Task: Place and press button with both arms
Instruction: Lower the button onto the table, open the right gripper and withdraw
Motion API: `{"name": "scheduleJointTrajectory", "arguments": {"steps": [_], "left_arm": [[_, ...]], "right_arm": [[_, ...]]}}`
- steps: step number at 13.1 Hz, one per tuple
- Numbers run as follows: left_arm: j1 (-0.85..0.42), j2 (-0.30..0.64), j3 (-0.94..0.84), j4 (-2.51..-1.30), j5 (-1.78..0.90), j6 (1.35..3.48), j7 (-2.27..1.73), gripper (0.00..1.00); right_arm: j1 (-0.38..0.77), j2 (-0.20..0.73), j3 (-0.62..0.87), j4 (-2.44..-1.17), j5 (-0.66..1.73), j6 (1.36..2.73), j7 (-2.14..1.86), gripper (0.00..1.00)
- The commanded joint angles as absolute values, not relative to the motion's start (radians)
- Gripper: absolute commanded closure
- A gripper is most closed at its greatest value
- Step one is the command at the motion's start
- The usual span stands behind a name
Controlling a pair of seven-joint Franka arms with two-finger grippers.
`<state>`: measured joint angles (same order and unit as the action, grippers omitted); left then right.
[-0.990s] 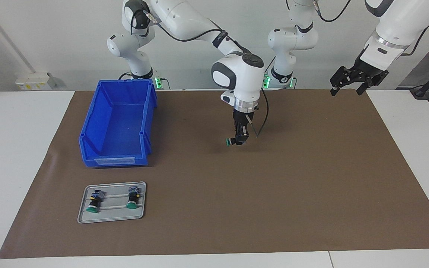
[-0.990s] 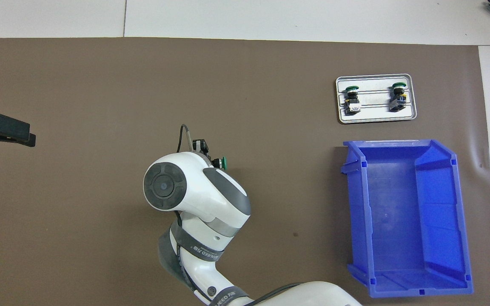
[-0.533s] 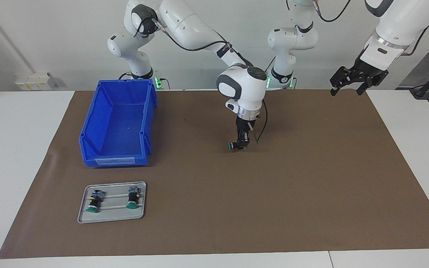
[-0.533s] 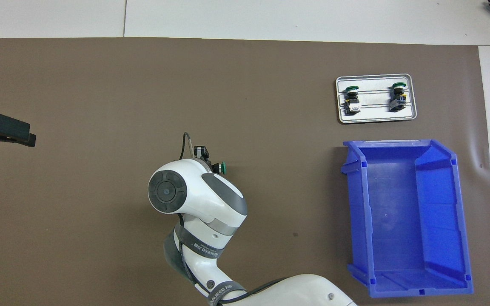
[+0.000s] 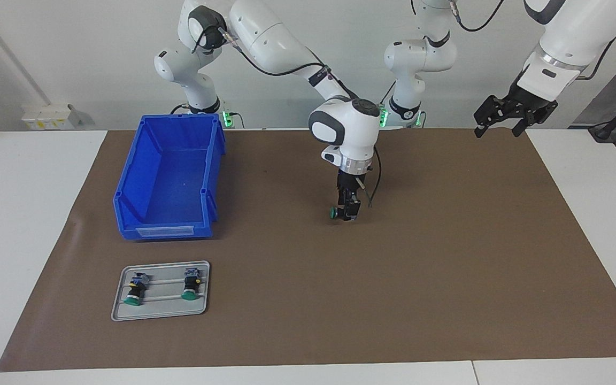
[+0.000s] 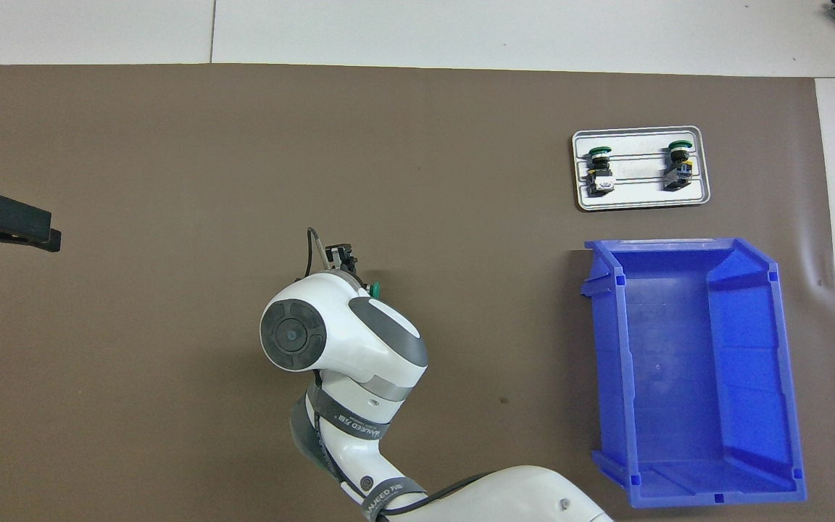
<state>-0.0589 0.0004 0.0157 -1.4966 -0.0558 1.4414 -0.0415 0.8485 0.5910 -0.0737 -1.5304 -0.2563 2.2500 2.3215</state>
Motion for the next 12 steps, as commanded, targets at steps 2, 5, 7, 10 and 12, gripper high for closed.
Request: {"name": "scheduleJointTrajectory", "arguments": {"steps": [2,5,7,10,12], "left_arm": [[-0.060,-0.040,0.009,-1.557,-0.037,1.442,-0.051,0.06],[-0.060,-0.034,0.008,-1.559,-0.037,1.552,-0.043,0.04],[-0.067,-0.034,0.002,-1.575,-0.037,1.615,-0.023,0.04],[-0.113,-0.040,-0.002,-1.609,-0.037,1.640,0.165,0.04],[-0.133,-0.040,-0.005,-1.615,-0.038,1.658,0.282,0.05]], "right_arm": [[0.724,0.401,-0.064,-1.575,-0.256,2.237,2.116,0.00],[0.646,0.298,-0.066,-1.600,-0.227,2.176,1.878,0.00],[0.585,0.244,-0.064,-1.603,-0.222,2.100,1.661,0.00],[0.455,0.144,-0.066,-1.606,-0.119,2.002,1.319,0.00],[0.358,0.100,-0.066,-1.606,-0.057,1.918,1.026,0.00]]}}
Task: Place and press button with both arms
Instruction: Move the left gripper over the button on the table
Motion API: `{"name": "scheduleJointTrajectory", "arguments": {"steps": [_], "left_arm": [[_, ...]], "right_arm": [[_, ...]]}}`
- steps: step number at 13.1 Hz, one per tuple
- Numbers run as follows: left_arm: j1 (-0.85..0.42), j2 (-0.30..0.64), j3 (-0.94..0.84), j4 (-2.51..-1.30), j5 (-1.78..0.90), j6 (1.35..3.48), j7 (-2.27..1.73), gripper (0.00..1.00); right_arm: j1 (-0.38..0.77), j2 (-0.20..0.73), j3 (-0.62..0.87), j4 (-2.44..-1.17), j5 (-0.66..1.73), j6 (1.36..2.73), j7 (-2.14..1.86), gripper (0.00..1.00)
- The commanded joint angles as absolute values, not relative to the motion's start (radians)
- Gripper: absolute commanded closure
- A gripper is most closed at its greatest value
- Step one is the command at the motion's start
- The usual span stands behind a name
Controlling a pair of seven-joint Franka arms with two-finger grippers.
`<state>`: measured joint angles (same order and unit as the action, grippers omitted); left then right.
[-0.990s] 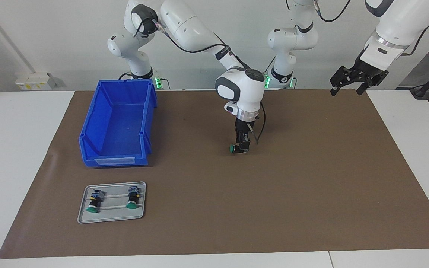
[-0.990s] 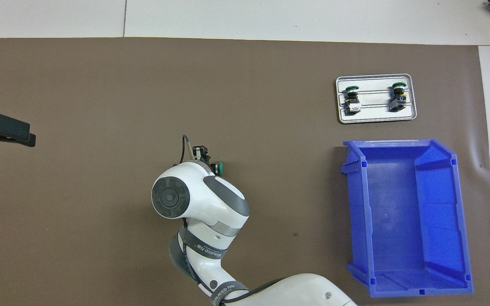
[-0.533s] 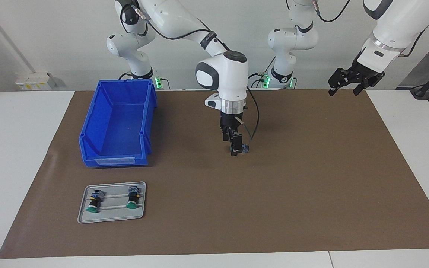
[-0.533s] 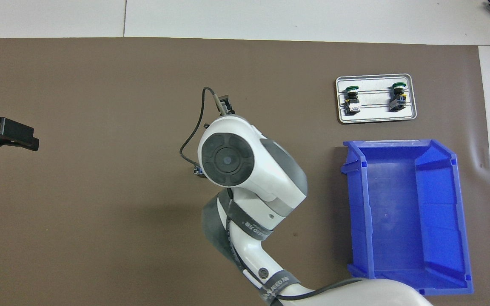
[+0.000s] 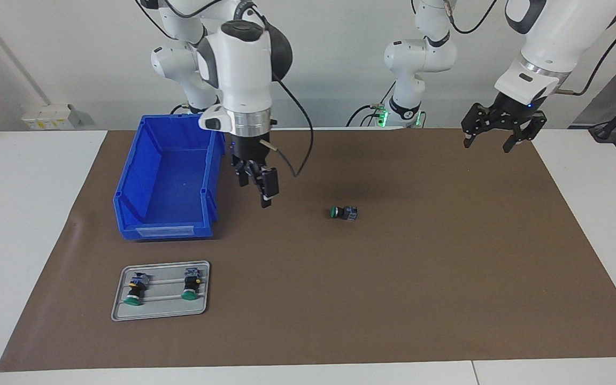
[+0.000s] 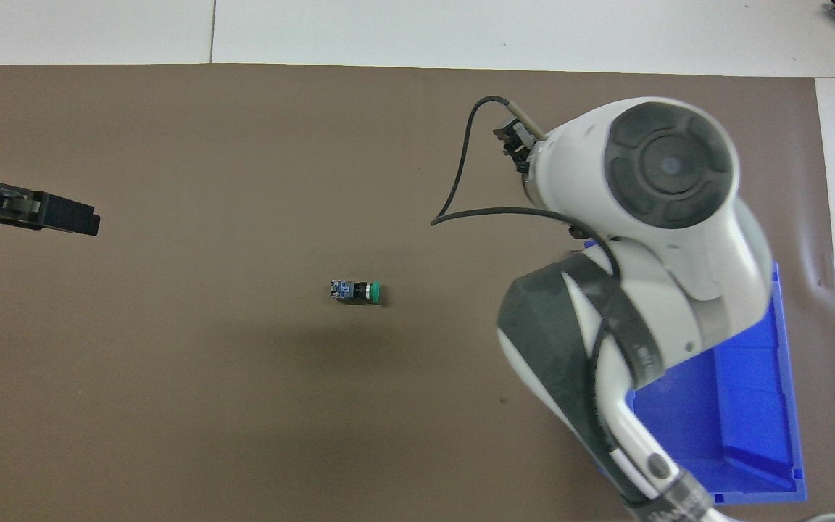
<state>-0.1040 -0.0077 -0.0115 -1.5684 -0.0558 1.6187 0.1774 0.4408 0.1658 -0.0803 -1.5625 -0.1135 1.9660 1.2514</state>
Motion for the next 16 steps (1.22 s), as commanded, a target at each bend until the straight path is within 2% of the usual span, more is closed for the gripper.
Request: {"name": "scheduleJointTrajectory", "arguments": {"steps": [1,6,8,9,10,16], "left_arm": [[-0.161,-0.040,-0.003,-1.629,-0.040,1.678,0.358,0.05],[-0.270,-0.046,-0.005,-1.732,-0.060,1.795,0.616,0.05],[-0.307,-0.038,-0.005,-1.753,-0.078,1.822,0.762,0.04],[-0.331,-0.037,-0.005,-1.772,-0.080,1.838,0.808,0.04],[-0.359,-0.028,-0.006,-1.781,-0.080,1.864,0.834,0.04],[-0.494,0.066,-0.005,-1.913,-0.106,2.118,0.931,0.02]], "right_arm": [[0.303,0.081,-0.066,-1.606,-0.051,1.872,0.888,0.00],[0.109,0.034,-0.074,-1.582,-0.046,1.715,0.311,0.00],[0.048,0.012,-0.078,-1.562,0.016,1.701,0.282,0.00],[0.020,0.018,-0.077,-1.502,0.020,1.639,0.273,0.00],[0.008,0.031,-0.078,-1.447,0.014,1.565,0.265,0.00],[0.012,0.011,-0.075,-1.491,-0.012,1.497,0.161,0.00]]}}
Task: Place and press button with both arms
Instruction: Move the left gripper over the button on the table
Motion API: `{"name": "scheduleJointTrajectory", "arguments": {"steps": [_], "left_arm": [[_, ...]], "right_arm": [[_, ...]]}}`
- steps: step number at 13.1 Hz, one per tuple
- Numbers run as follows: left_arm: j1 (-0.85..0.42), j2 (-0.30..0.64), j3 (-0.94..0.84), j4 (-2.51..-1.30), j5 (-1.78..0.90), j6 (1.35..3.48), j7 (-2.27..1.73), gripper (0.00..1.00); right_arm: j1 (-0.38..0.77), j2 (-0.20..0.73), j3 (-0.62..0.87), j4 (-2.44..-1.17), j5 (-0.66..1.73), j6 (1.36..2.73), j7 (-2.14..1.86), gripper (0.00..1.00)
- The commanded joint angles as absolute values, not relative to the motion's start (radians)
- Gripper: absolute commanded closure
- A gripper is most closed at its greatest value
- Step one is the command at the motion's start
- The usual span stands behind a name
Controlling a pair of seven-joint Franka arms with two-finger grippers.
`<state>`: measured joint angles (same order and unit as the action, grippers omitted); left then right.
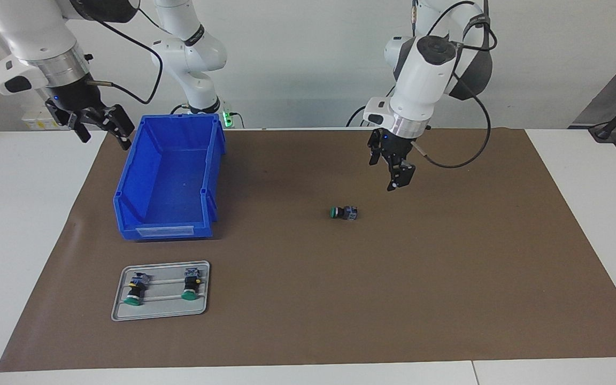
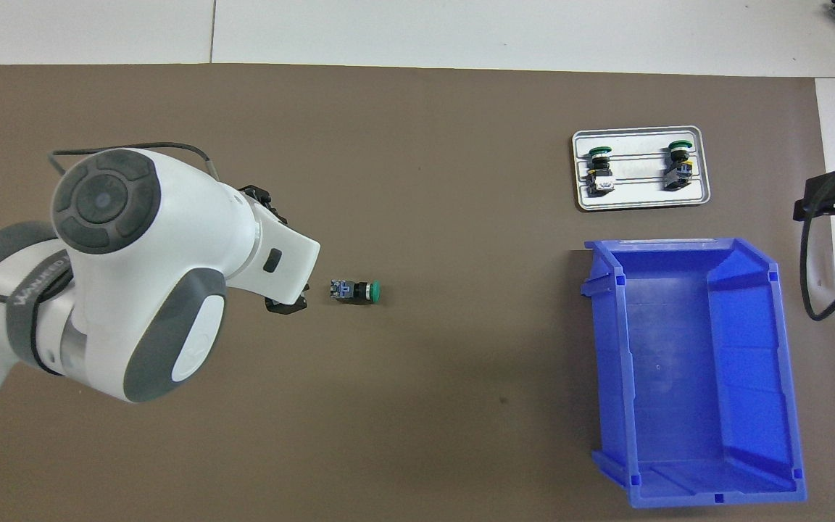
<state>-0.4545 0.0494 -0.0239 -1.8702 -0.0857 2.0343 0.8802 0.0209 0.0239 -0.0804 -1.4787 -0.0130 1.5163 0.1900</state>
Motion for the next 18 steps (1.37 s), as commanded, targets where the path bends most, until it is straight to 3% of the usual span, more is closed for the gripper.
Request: {"name": "scheduleJointTrajectory", "arguments": {"steps": [1,4,12,18], "left_arm": [[-0.503,0.064,-0.005,-1.957,-0.106,2.173,0.936,0.02],[-0.541,0.086,-0.005,-2.028,-0.106,2.316,0.934,0.02],[-0.624,0.291,0.002,-2.017,-0.097,2.440,0.913,0.03],[-0.641,0.316,0.003,-2.023,-0.095,2.454,0.905,0.04]], "right_arm": [[0.014,0.000,-0.077,-1.509,-0.012,1.491,0.161,0.00],[0.023,-0.018,-0.069,-1.529,-0.014,1.491,0.115,0.00],[0.021,-0.023,-0.066,-1.519,-0.014,1.510,0.100,0.00],[0.040,-0.046,-0.046,-1.543,-0.009,1.476,0.126,0.00]]}}
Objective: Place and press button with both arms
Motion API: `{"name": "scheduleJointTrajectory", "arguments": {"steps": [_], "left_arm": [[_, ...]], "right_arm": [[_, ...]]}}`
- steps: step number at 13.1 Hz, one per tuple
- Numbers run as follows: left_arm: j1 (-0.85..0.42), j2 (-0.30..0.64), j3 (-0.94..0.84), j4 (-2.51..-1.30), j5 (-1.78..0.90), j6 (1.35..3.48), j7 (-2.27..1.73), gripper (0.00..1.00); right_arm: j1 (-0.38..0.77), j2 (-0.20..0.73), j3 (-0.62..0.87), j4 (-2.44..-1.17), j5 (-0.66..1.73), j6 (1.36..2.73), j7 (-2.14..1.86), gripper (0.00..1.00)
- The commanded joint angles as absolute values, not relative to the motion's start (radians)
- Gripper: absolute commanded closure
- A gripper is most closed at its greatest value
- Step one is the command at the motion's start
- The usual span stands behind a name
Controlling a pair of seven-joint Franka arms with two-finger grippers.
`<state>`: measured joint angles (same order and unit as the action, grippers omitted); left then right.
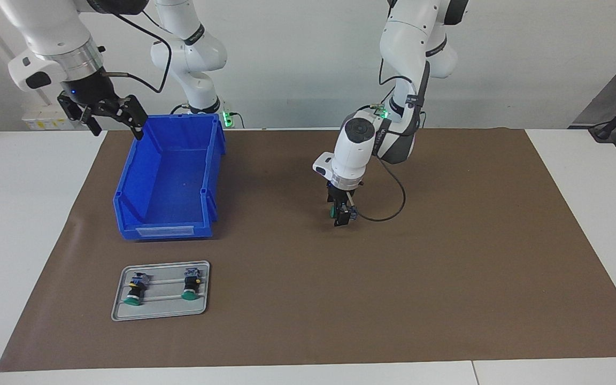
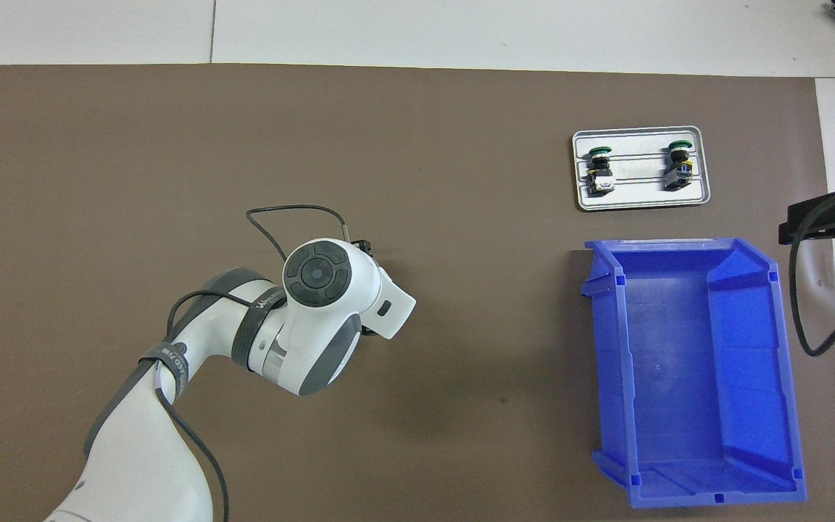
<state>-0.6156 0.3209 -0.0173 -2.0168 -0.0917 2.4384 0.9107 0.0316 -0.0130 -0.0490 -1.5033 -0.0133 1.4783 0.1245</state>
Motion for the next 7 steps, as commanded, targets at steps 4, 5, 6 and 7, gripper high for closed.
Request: {"name": "scheduleJointTrajectory", "arguments": {"steps": [4,5,6,7], "left_arm": [[-0.641,0.316,0.005,-2.020,-0.095,2.444,0.882,0.31],[-0.641,0.316,0.006,-2.019,-0.092,2.439,0.882,0.42],[-0.640,0.314,0.008,-2.017,-0.081,2.428,0.882,0.46],[-0.640,0.314,0.008,-2.016,-0.057,2.418,0.882,0.53]], "right_arm": [[0.038,-0.078,-0.046,-1.598,-0.011,1.488,0.121,0.00],[0.035,-0.077,-0.046,-1.595,-0.009,1.486,0.121,0.00],[0.029,-0.080,-0.046,-1.597,0.003,1.473,0.117,0.00],[0.037,-0.080,-0.046,-1.583,0.006,1.485,0.121,0.00]]}}
